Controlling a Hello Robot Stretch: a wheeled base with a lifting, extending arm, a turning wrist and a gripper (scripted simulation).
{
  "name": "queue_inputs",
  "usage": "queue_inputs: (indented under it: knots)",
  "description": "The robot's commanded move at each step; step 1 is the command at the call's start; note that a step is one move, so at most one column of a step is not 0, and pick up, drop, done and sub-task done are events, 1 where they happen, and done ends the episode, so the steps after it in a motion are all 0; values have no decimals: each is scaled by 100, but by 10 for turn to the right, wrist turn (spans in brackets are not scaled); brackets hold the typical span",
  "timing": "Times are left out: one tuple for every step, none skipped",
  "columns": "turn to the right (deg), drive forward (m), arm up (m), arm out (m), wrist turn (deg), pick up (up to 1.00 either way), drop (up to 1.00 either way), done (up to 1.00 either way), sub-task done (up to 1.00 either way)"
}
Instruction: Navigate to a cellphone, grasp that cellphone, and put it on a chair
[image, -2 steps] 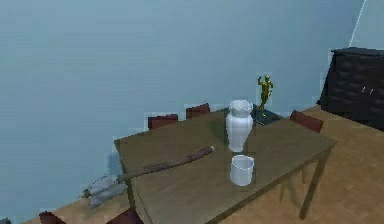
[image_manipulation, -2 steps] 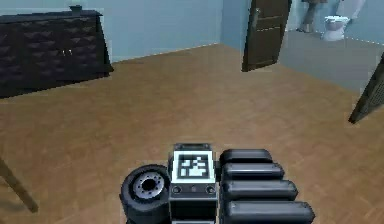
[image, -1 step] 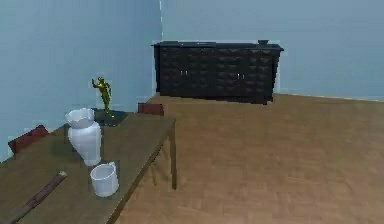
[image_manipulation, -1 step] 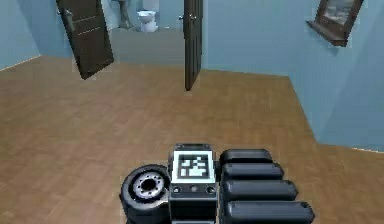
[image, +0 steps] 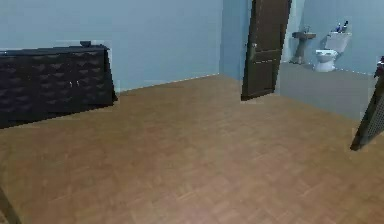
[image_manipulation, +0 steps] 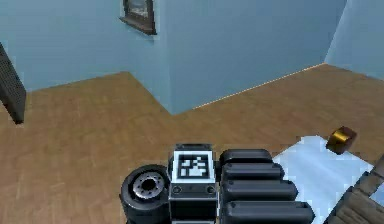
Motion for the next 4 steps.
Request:
queue_inputs:
  knots:
    - [360, 0, 0, 0, 0, 0, 0, 0, 0]
    - [-450, 0, 0, 0, 0, 0, 0, 0, 0]
    - [-450, 0, 0, 0, 0, 0, 0, 0, 0]
    - [-450, 0, 0, 0, 0, 0, 0, 0, 0]
